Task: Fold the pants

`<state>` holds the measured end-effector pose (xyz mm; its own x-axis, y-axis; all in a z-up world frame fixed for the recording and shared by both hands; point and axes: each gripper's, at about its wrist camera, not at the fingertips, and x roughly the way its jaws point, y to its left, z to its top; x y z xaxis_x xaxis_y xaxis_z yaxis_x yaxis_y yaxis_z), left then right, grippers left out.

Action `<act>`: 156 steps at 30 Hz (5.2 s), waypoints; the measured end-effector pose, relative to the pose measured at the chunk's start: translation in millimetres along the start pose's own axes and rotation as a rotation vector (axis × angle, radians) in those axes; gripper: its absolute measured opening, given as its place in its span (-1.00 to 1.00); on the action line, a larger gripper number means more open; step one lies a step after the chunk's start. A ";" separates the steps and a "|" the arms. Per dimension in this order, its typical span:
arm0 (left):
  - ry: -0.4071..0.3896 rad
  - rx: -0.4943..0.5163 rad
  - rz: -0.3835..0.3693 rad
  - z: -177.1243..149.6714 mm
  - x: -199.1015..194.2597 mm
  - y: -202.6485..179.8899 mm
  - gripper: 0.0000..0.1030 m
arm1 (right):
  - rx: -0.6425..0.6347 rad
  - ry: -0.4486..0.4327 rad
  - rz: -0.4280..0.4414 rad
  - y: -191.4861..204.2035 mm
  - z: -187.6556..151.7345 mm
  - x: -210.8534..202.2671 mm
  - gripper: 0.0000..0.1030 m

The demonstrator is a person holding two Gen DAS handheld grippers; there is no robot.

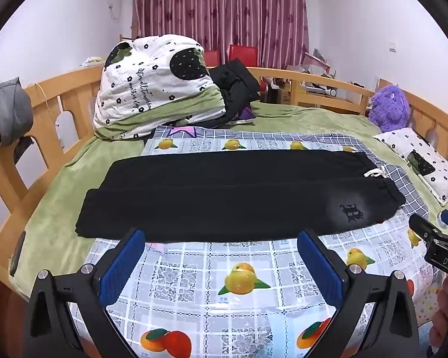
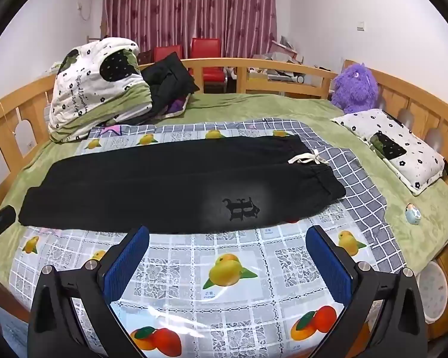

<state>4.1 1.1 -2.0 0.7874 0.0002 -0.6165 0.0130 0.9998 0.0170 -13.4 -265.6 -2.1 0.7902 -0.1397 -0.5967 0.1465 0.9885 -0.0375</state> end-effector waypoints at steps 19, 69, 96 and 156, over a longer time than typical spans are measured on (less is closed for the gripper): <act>-0.049 -0.033 -0.005 -3.7 -14.0 19.0 1.00 | -0.024 0.002 0.011 13.0 -2.1 0.3 0.99; -0.029 -0.057 -0.011 -5.3 -9.5 28.2 1.00 | -0.018 -0.024 0.039 15.0 1.3 -6.1 0.99; -0.026 -0.069 -0.022 -6.1 -12.6 31.4 1.00 | -0.021 -0.023 0.045 17.4 2.3 -5.9 0.99; 0.255 -0.535 -0.176 -69.8 225.3 181.9 0.42 | 0.399 0.329 0.207 -138.1 -41.6 250.2 -0.39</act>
<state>140.8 184.5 -192.8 0.6287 -0.2264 -0.7440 -0.2339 0.8573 -0.4586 139.3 -434.7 -179.6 0.6080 0.1440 -0.7808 0.2724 0.8859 0.3755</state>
